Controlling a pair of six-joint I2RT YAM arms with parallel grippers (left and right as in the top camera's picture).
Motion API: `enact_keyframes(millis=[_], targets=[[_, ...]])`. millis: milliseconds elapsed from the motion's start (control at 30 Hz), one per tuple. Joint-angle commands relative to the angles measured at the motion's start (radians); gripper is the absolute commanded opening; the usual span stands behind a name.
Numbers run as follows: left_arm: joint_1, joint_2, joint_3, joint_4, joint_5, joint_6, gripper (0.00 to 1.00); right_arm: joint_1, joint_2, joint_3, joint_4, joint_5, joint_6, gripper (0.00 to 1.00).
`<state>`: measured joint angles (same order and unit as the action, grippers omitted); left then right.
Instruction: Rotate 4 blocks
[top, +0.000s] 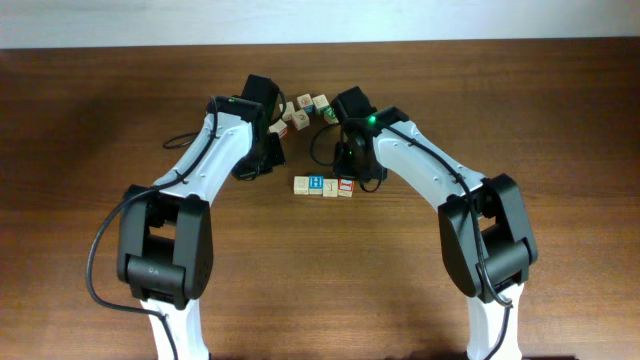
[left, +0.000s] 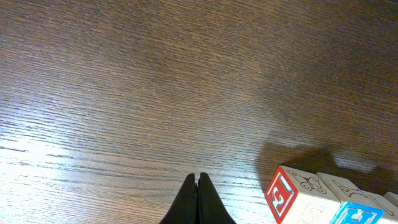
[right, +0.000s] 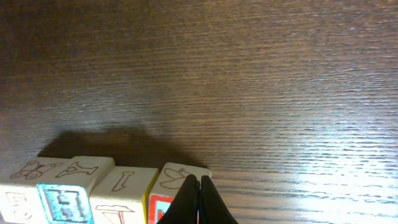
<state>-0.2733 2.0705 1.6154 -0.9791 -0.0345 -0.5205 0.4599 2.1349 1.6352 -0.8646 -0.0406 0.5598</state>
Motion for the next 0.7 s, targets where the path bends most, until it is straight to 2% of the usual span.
enact_keyframes(millis=[0, 267, 667], targets=[[0.003, 0.013, -0.001, -0.001, -0.007, 0.002, 0.01, 0.006, 0.011, -0.003, 0.002, 0.001, -0.014, 0.04], [0.003, 0.013, -0.001, -0.002, -0.007, 0.002, 0.01, -0.015, 0.014, -0.003, -0.033, 0.051, 0.051, 0.04], [0.003, 0.013, -0.001, -0.002, -0.007, 0.002, 0.01, 0.019, 0.015, -0.003, -0.058, 0.023, 0.016, 0.04]])
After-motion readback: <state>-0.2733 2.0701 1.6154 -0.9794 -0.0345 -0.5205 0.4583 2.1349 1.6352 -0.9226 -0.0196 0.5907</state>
